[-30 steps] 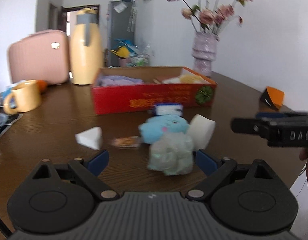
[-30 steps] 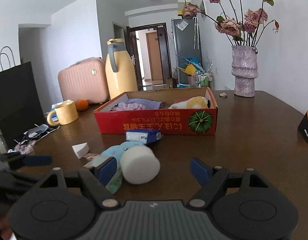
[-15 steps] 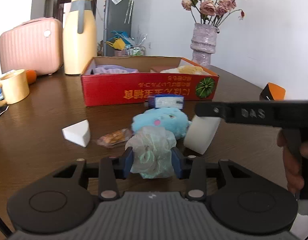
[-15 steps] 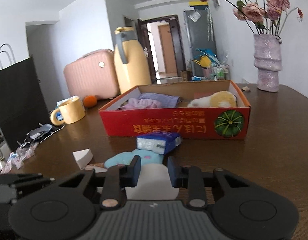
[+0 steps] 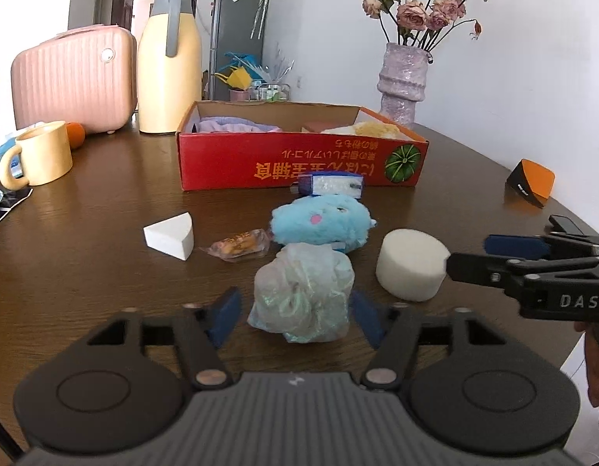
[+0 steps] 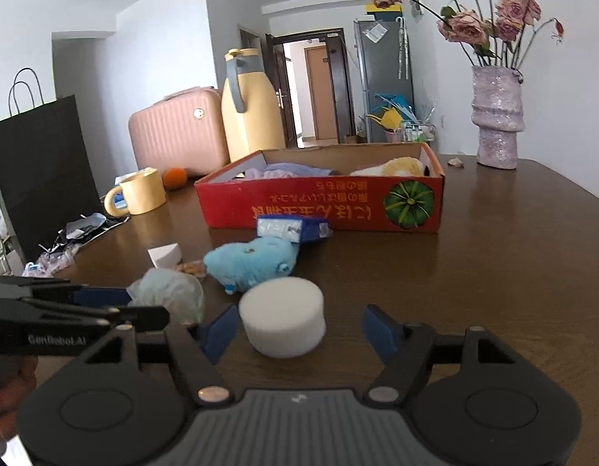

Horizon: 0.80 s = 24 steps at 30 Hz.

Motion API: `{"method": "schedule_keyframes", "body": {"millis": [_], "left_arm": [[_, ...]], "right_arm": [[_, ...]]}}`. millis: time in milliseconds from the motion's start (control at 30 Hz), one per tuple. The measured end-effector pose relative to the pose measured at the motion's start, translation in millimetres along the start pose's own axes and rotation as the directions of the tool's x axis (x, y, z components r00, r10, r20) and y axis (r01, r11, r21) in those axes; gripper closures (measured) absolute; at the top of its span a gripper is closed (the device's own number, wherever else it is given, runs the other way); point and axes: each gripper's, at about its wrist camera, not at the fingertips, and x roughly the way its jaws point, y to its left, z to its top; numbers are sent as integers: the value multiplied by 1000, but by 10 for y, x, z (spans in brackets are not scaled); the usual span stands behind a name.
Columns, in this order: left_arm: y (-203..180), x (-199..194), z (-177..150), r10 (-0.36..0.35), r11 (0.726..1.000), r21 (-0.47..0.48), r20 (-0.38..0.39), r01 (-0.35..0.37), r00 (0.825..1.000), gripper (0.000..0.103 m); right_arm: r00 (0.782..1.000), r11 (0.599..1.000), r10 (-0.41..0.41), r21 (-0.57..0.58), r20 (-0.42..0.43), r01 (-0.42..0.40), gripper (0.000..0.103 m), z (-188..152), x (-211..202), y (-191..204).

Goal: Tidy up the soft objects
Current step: 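Grasp the mesh bath puff with the left tool while the right tool grasps the white round sponge, then lower the bath puff and round sponge into the box and open both tools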

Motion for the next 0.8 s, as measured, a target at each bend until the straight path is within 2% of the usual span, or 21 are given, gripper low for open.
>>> {"method": "schedule_keyframes", "body": {"millis": [133,167,200,233,267,333,400,600,700,800], "left_arm": [[-17,20,14,-2,1000,0,8,2,1000,29],[-26,32,18,3,1000,3,12,-3,1000,37],[-28,38,15,9,1000,4,26,-9,1000,52],[-31,50,9,13,1000,8,39,-13,999,56],[-34,69,3,13,1000,16,40,-14,999,57],[-37,106,-3,-1,999,32,24,0,1000,59],[-28,94,-8,-1,1000,23,25,0,1000,60],[-5,-116,-38,5,1000,1,32,-5,999,61],[-50,-270,-46,-12,1000,0,54,12,998,61],[-116,-333,31,-33,999,7,72,33,997,61]], "right_arm": [[1000,1000,7,-15,-12,-7,33,50,168,42],[1000,1000,10,-19,-19,-10,33,63,225,54],[1000,1000,15,-24,-20,-16,33,71,275,68],[1000,999,15,-28,-25,-16,33,75,325,80],[999,999,10,-37,-37,-11,34,77,379,99],[999,999,-1,-48,-50,-1,46,65,453,126],[999,999,-2,-42,-48,0,49,50,453,134],[998,1000,19,-21,-66,-21,52,-33,164,106],[998,1000,26,7,-50,-26,53,-48,4,64],[1000,1000,14,8,-4,-14,53,82,-104,24]]}}
